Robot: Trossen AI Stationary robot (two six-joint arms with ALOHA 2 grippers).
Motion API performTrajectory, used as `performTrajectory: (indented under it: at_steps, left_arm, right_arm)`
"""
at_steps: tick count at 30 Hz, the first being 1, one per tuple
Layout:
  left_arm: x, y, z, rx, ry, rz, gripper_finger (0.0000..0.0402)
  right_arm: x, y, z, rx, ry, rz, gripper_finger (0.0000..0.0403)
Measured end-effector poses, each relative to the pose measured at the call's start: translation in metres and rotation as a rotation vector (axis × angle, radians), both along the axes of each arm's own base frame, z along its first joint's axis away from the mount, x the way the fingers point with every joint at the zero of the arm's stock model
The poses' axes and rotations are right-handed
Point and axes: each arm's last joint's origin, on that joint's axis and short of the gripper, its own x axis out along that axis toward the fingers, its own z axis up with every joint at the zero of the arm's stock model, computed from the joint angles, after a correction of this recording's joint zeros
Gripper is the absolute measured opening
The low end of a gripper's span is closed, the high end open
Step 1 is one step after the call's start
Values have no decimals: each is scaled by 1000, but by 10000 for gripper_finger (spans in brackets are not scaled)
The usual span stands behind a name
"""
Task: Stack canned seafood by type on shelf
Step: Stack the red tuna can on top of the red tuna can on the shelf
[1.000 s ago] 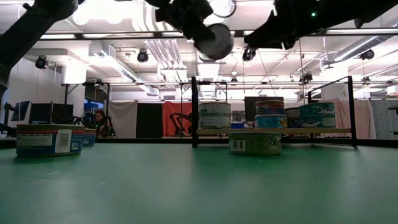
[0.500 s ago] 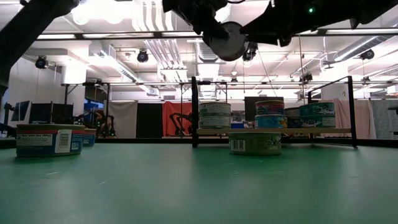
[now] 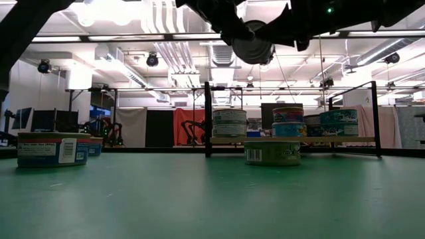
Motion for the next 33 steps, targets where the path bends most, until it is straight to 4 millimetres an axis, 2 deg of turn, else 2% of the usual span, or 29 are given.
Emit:
performTrajectory:
  at_steps: [7, 13, 16, 19, 23, 26, 29, 33]
  left_arm:
    - [-5, -2, -1, -36, 2, 28, 124]
    - [-9, 0, 6, -64, 10, 58, 269]
    - [-15, 4, 15, -44, 20, 90, 302]
    - [-26, 8, 26, -10, 36, 139, 307]
    - [-42, 9, 41, 28, 25, 179, 292]
    - [-54, 4, 54, 60, 1, 201, 280]
    - [-69, -1, 63, 84, -25, 218, 266]
    - [-90, -8, 65, 87, -100, 237, 247]
  right_arm:
    - [0, 0, 1, 16, -9, 11, 136]
    - [2, -1, 3, 25, 41, -18, 135]
    - [4, -2, 12, 42, 72, -71, 135]
    - [5, -5, 21, 57, 133, -122, 135]
    - [5, -17, 39, 92, 160, -175, 135]
    - [3, -31, 48, 114, 200, -201, 135]
    - [2, -49, 59, 160, 180, -156, 135]
    - [4, -75, 66, 231, 171, -105, 135]
